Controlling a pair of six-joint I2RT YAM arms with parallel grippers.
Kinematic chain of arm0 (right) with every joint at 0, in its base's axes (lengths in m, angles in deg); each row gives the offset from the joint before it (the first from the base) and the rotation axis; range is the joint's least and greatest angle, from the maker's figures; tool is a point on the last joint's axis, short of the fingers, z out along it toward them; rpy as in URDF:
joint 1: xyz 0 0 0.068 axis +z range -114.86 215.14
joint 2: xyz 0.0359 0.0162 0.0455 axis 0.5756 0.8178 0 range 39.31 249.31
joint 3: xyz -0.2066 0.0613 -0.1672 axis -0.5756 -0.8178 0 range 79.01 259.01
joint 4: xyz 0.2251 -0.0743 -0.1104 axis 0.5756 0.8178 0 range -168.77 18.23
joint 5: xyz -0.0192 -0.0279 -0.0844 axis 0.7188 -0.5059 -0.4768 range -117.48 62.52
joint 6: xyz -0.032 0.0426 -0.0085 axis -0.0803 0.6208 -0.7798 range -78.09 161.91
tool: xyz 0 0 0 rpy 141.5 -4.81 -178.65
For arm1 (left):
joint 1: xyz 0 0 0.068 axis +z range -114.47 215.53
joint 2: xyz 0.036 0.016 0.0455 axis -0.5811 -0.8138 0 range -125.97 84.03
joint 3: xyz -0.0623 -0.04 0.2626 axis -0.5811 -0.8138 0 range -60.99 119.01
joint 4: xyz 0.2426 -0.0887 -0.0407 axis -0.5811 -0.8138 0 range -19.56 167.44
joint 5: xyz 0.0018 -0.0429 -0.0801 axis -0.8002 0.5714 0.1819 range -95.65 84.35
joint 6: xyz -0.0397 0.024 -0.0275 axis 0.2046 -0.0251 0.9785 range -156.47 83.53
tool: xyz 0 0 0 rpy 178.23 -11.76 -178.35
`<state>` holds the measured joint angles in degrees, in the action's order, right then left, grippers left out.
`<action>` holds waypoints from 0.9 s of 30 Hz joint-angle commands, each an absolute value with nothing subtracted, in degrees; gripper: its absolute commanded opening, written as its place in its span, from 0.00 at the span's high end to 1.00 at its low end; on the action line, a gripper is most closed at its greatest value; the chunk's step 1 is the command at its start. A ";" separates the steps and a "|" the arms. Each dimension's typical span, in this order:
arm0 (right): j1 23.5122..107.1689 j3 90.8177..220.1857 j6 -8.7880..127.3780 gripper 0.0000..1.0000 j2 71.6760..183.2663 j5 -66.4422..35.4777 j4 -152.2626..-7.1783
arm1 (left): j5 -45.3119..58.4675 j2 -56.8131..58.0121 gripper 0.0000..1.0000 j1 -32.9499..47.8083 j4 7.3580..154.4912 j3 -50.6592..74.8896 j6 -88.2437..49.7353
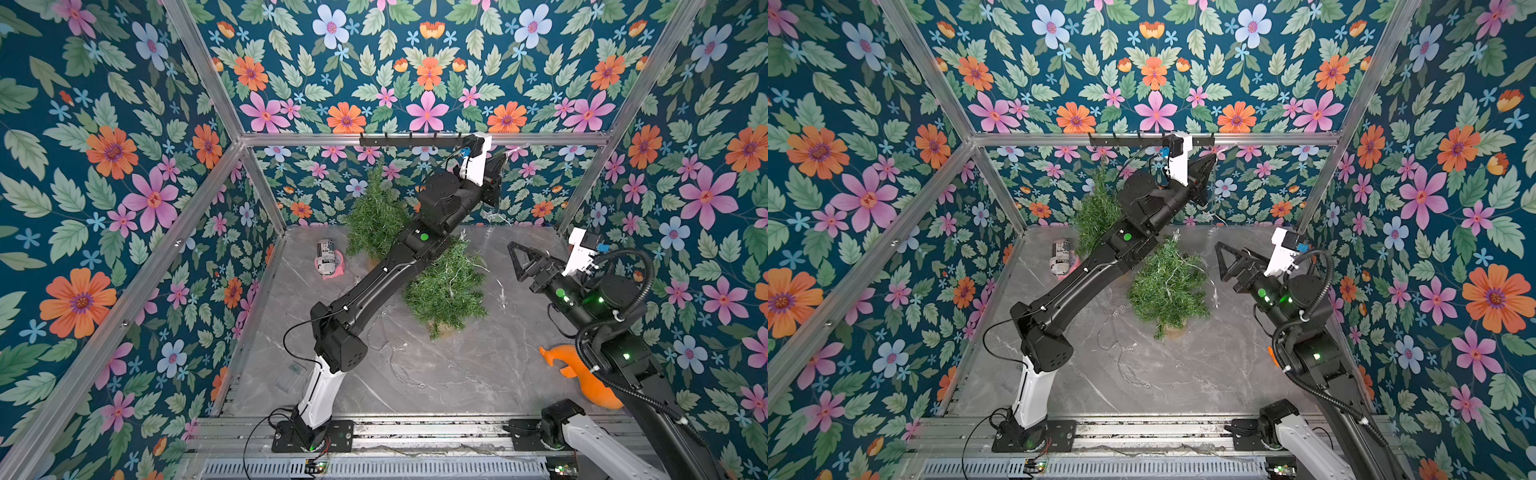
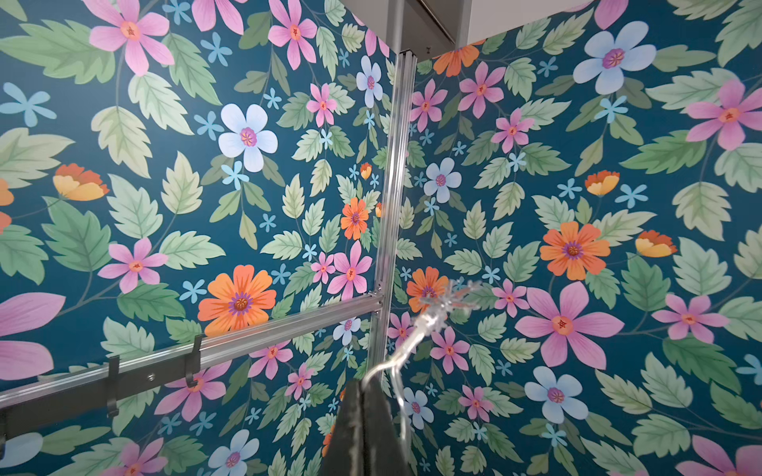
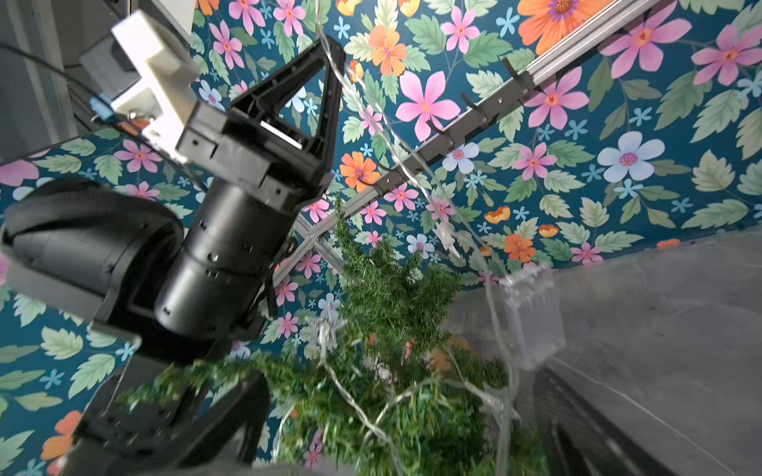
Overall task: Wrap string light around the christmas tree
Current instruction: Wrap the light string around the Christmas tree.
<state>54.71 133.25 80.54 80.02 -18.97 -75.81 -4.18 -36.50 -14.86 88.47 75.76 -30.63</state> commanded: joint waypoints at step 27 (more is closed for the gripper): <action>54.66 133.79 90.43 0.01 58.22 -17.80 -57.05 | -19.26 -41.80 1.00 -11.15 87.03 80.43 -30.22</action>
